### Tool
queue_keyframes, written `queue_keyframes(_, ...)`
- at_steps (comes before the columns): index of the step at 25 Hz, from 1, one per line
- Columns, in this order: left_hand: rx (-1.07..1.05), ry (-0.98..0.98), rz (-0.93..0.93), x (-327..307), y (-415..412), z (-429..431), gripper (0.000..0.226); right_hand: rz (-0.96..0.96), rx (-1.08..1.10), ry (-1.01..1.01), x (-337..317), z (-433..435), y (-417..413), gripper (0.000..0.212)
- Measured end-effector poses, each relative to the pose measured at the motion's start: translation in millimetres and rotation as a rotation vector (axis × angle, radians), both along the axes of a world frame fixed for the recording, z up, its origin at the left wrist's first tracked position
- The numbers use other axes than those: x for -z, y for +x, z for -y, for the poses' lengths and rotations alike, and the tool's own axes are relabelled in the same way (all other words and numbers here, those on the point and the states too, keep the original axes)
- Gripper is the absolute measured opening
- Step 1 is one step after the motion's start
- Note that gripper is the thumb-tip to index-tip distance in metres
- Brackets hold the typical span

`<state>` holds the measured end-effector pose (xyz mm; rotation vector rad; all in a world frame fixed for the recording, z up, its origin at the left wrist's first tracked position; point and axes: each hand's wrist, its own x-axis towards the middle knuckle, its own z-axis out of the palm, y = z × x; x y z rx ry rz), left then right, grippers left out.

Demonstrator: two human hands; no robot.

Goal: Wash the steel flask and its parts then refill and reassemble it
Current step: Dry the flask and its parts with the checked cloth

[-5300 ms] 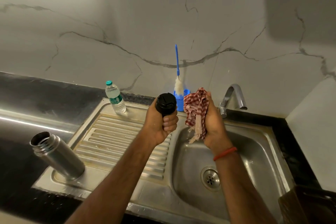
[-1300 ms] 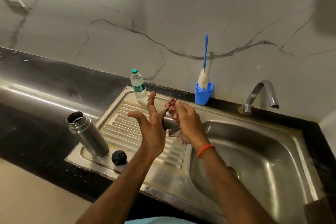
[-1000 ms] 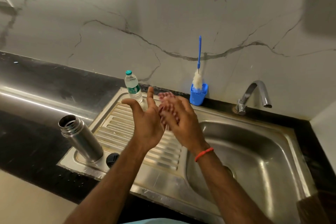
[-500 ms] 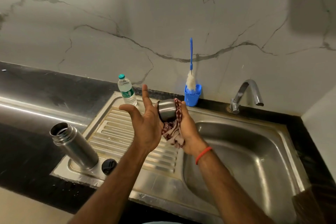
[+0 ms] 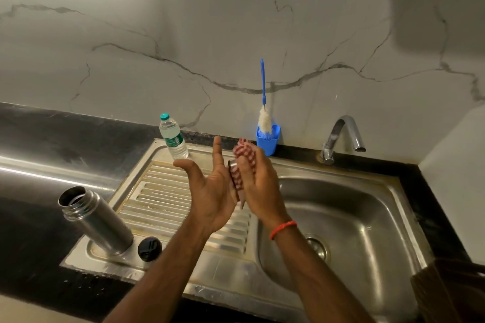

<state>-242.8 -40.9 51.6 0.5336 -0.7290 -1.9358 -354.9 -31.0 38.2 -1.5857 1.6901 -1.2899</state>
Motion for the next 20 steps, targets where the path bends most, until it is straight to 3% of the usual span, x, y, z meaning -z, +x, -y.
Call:
queue_keyframes(4, -0.037, 0.057, -0.056, -1.4, 6.8, -0.7, 0.111, 0.316, 0.04, 0.36, -11.8, 14.3, -16.9, 0.06)
queue_keyframes(7, -0.22, 0.256, 0.115, -2.3, 2.9, 5.0, 0.092, 0.54, -0.01, 0.479, -6.3, 9.0, -17.1, 0.055)
queue_keyframes(10, -0.339, 0.375, 0.291, -1.0, -6.7, 7.1, 0.06, 0.622, 0.0, 0.413, 4.4, 1.3, -4.0, 0.049)
queue_keyframes(14, -0.32, 0.42, 0.428, 11.3, -5.3, 6.1, 0.072, 0.702, 0.05, 0.26, 0.6, -3.0, -3.5, 0.027)
queue_keyframes(20, -0.055, 0.602, 0.306, 20.7, -3.2, -1.1, 0.085, 0.601, 0.098, 0.154, -1.1, -7.9, -12.5, 0.059)
